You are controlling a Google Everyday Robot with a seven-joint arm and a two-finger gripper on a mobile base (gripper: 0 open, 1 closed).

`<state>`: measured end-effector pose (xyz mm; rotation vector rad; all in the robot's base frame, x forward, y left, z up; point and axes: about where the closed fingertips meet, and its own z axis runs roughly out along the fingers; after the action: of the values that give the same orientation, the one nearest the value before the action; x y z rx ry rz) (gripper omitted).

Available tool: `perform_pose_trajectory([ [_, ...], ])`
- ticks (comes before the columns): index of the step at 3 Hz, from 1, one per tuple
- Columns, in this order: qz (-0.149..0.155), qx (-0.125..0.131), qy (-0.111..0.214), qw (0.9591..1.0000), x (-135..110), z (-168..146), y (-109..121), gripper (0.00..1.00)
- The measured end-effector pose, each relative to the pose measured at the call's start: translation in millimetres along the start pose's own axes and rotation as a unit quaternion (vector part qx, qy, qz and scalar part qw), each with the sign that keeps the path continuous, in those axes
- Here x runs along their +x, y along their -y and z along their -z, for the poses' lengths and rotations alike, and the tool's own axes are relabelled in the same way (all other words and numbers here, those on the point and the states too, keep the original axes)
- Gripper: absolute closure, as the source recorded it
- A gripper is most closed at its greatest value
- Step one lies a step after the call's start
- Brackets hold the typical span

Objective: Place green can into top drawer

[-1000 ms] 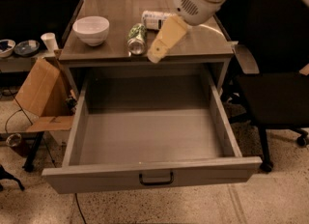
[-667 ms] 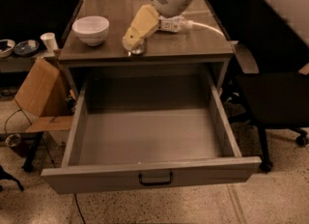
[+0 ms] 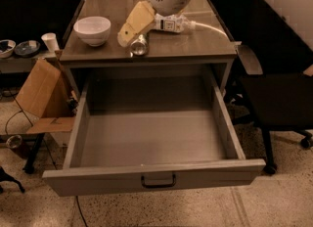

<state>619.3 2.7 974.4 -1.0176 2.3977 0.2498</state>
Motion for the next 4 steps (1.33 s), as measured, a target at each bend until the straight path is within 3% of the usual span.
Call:
perform_pose_trajectory([
  [1, -0.01, -0.009, -0.024, 0.9996, 2.6, -4.6, -1.7, 0.0],
  [2, -0.056, 0.006, -0.073, 0.9958, -4.1, -39.8, 18.3, 0.0],
  [3, -0.137, 0.048, -0.104, 0.9839, -11.0, -97.1, 48.2, 0.0],
  [4, -0.211, 0.107, -0.106, 0.9658, -17.3, -136.3, 78.8, 0.0],
])
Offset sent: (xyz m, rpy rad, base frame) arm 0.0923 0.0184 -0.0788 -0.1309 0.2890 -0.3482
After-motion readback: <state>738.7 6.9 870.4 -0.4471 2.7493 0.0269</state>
